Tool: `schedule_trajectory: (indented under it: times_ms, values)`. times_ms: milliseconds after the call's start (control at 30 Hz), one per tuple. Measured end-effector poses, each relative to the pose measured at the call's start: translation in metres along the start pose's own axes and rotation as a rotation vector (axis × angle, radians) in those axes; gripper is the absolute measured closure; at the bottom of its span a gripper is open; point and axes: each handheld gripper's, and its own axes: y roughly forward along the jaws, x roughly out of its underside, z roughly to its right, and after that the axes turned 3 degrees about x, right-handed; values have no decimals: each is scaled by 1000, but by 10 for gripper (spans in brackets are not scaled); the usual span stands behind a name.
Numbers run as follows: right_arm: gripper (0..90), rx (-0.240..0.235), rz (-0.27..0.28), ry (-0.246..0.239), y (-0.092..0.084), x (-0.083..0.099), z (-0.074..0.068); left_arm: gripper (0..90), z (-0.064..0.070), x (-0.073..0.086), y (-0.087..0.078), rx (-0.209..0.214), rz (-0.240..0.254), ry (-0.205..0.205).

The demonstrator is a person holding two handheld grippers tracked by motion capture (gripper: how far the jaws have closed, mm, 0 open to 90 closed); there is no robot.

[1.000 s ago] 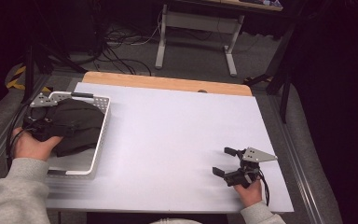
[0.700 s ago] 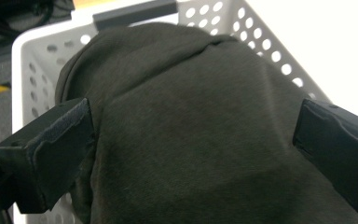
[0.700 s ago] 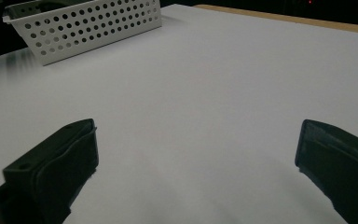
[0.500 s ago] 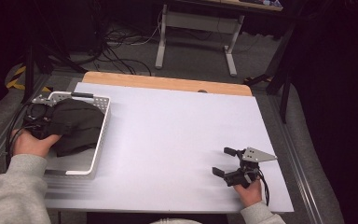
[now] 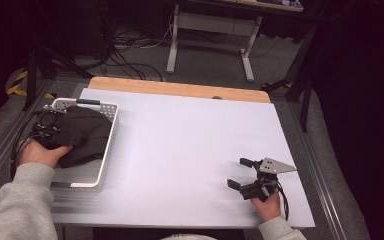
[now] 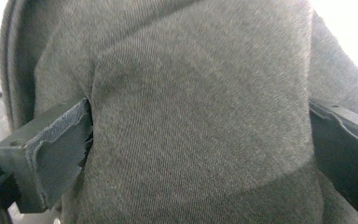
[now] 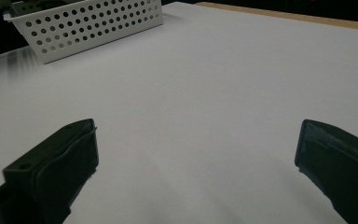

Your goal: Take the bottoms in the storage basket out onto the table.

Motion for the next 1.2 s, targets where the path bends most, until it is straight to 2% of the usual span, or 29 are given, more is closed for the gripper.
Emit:
schedule_trajectory:
  times_ms: [33,100,233,333,633,733,900,1200]
  values:
    - [1,1,0,0,0,0,0,1,0,0,1,-1,-22,-16]
    - [1,0,0,0,0,0,0,1,0,0,2,-2,-28,-24]
    - [1,-1,-2,-1,0,0,0,1,1,0,5,5,-53,-31]
    - [2,-1,-2,-1,0,0,0,1,2,0,7,3,-62,-19]
    - [3,-2,-3,-4,1,0,-1,4,-2,1,17,28,-42,-20]
    - [3,-3,-4,-5,1,0,-1,27,-2,2,19,24,-36,-18]
    - [4,-4,-6,-8,1,0,-1,164,-1,3,21,2,-30,-11]
    - [4,-4,-6,-10,2,0,-1,472,5,2,20,-31,-44,33]
